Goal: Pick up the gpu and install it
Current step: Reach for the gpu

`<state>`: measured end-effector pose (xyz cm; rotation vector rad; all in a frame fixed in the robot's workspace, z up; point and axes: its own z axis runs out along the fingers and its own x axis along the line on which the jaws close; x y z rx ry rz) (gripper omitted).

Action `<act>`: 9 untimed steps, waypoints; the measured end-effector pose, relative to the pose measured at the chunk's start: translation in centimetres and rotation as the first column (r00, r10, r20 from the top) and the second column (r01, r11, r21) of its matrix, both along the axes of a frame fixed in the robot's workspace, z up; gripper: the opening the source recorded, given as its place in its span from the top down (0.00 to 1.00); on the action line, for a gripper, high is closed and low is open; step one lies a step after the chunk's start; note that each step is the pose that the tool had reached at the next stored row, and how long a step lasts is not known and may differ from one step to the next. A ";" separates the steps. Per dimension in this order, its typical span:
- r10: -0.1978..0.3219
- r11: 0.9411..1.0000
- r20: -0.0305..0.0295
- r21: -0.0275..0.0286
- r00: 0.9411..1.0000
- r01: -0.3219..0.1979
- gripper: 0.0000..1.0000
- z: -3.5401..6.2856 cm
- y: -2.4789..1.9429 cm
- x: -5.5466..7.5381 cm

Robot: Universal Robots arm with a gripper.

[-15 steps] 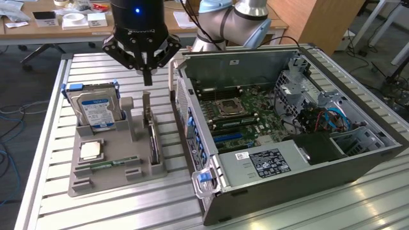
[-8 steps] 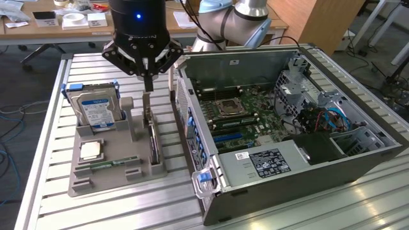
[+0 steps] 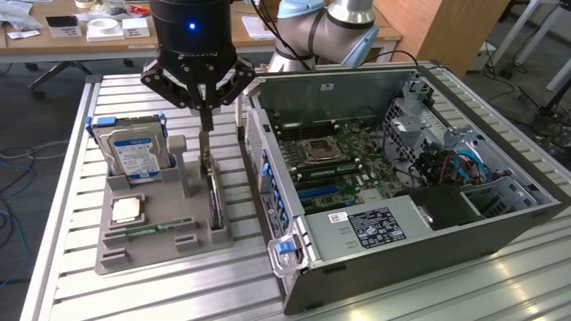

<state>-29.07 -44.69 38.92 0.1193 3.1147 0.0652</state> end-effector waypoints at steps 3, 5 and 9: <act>0.000 1.000 0.000 0.000 1.000 0.000 0.89 -0.02 -0.03 -0.2; 0.000 1.000 0.000 0.000 1.000 0.000 0.89 -0.06 -0.07 -0.3; 0.000 1.000 0.000 0.000 1.000 0.000 0.89 -0.17 -0.10 -0.5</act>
